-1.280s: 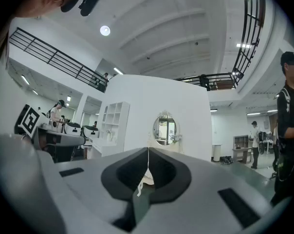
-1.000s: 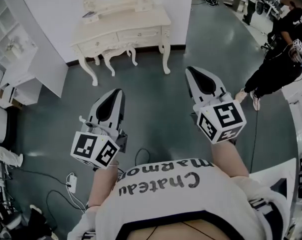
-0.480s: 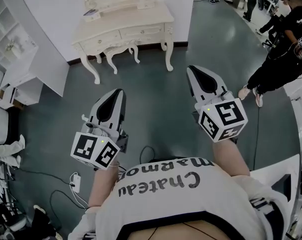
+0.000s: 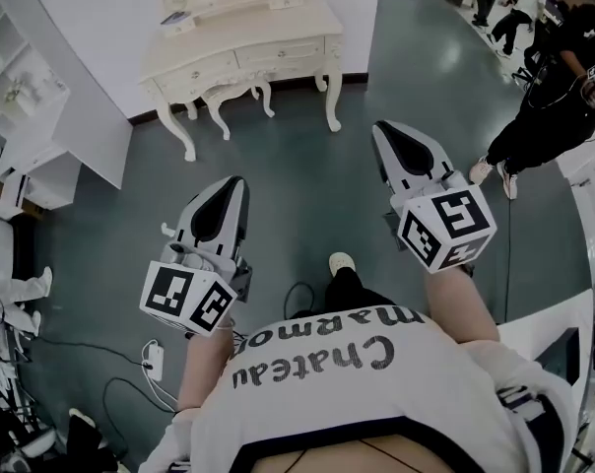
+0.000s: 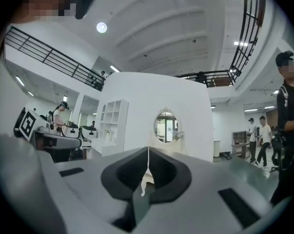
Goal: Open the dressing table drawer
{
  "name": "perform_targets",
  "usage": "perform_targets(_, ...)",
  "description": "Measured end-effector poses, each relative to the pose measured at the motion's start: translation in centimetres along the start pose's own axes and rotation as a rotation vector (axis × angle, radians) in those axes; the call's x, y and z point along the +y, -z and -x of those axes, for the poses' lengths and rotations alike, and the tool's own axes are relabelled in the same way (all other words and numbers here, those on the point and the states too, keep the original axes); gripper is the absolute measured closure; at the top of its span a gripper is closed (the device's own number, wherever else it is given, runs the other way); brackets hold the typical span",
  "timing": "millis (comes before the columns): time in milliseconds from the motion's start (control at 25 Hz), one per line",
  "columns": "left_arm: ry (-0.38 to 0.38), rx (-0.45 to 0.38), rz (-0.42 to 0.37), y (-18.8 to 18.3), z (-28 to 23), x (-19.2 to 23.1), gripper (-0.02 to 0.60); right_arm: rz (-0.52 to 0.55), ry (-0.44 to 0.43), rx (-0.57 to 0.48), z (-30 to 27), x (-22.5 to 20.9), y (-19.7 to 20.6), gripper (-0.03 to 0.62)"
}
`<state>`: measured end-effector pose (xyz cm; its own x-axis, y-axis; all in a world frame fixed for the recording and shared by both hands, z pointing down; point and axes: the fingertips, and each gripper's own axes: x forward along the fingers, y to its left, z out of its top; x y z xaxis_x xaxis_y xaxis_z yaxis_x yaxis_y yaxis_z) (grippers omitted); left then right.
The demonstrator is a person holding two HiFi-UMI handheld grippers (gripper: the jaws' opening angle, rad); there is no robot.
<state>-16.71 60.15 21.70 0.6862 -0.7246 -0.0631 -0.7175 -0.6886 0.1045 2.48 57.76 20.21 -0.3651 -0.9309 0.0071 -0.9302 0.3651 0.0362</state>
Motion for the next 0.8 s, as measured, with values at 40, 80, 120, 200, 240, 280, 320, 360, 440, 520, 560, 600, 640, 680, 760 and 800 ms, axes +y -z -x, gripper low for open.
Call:
perform_targets(40,0.005,-0.009,0.014,-0.2,0.0,0.2,0.558,-0.015,-0.013,-0.007,-0.4,0.2,-0.4,0.568)
perform_targets(80,0.011,-0.017,0.031,-0.4,-0.1,0.4,0.558,-0.025,-0.025,-0.011,-0.8,0.4,-0.7,0.568)
perform_targets(120,0.017,-0.022,0.044,-0.5,-0.2,0.5,0.558,-0.025,-0.033,-0.011,-1.2,0.6,-0.8,0.568)
perform_targets(200,0.024,-0.018,0.050,-0.3,-0.6,0.6,0.558,0.003,-0.038,-0.001,-1.6,0.8,-0.6,0.568)
perform_targets(240,0.027,-0.014,0.046,-0.1,-0.9,0.6,0.558,0.020,-0.036,0.007,-1.8,0.6,-0.3,0.568)
perform_targets(280,0.028,-0.014,0.040,-0.1,-1.2,0.6,0.558,0.027,-0.035,0.012,-2.1,0.2,0.1,0.568)
perform_targets(320,0.029,-0.018,0.033,0.0,-1.5,0.7,0.558,0.015,-0.038,0.011,-2.5,-0.2,0.3,0.568)
perform_targets(360,0.028,-0.024,0.025,-0.1,-1.8,0.8,0.558,-0.011,-0.047,0.004,-3.0,-0.6,0.5,0.568)
perform_targets(440,0.023,-0.038,0.020,-0.1,-2.7,1.3,0.558,-0.061,-0.066,-0.013,-4.1,-1.4,0.9,0.568)
perform_targets(520,0.022,-0.053,0.031,-0.1,-3.9,1.8,0.558,-0.060,-0.069,-0.017,-5.2,-2.5,1.3,0.568)
perform_targets(560,0.025,-0.057,0.035,-0.2,-4.8,2.0,0.558,-0.051,-0.067,-0.016,-5.8,-3.2,1.5,0.568)
perform_targets(600,0.029,-0.058,0.036,-0.3,-5.7,2.3,0.558,-0.044,-0.068,-0.016,-6.5,-3.9,1.7,0.568)
perform_targets(640,0.031,-0.059,0.032,-0.3,-6.7,2.6,0.558,-0.043,-0.071,-0.017,-7.3,-4.6,1.8,0.568)
perform_targets(680,0.033,-0.059,0.027,-0.4,-7.8,2.9,0.558,-0.048,-0.078,-0.021,-8.1,-5.4,1.8,0.568)
perform_targets(760,0.033,-0.060,0.018,-0.4,-10.2,3.5,0.558,-0.065,-0.096,-0.036,-9.9,-7.0,1.7,0.568)
perform_targets(800,0.032,-0.060,0.014,-0.3,-11.4,3.9,0.558,-0.071,-0.103,-0.044,-10.8,-7.9,1.6,0.568)
